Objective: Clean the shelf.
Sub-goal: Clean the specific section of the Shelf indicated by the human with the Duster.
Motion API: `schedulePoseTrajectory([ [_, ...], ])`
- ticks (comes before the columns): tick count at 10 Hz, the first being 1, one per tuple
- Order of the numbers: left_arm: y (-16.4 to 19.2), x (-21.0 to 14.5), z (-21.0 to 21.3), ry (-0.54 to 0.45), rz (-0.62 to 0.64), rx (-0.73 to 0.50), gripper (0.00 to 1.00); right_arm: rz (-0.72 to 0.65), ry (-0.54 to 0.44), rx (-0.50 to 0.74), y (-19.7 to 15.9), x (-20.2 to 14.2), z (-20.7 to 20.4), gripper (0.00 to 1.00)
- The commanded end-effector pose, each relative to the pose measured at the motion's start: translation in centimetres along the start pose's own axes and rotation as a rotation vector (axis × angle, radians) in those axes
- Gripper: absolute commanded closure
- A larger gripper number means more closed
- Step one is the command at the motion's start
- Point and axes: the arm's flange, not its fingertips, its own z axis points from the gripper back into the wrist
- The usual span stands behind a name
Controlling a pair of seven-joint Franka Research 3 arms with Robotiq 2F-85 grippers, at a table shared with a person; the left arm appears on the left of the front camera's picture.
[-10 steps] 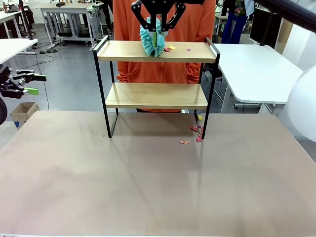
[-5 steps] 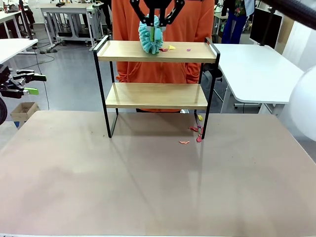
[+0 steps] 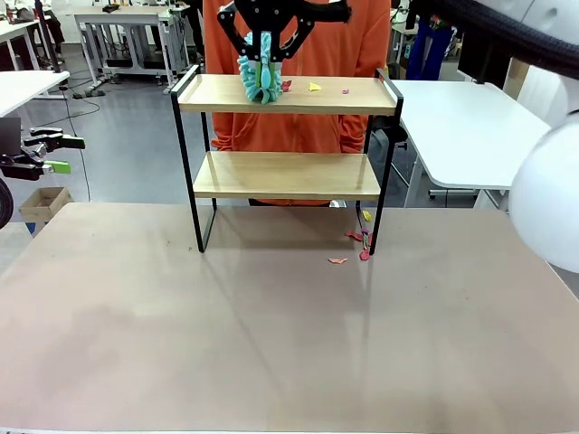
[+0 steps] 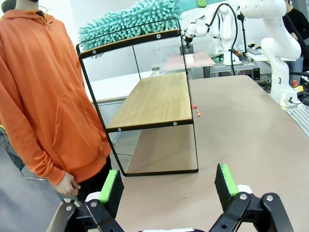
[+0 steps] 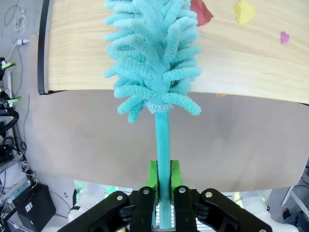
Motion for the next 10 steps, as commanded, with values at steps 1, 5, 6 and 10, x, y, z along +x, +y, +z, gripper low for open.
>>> schedulePoseTrajectory([
  [1,-0.2,0.3,0.1,-0.004,-0.004,0.001,0.0,0.013,0.004,-0.006,-0.6,-0.2,0.6,0.87],
  [5,-0.2,0.3,0.1,-0.004,-0.004,0.001,0.0,-0.033,0.069,0.011,-7.4,-2.4,-4.3,0.87],
  [6,-0.2,0.3,0.1,-0.004,-0.004,0.001,0.0,-0.047,0.083,-0.014,-9.2,-2.9,-5.4,0.87],
  [10,-0.2,0.3,0.1,-0.004,-0.004,0.001,0.0,-0.1,0.064,-0.078,-15.4,-4.8,-6.0,0.87],
])
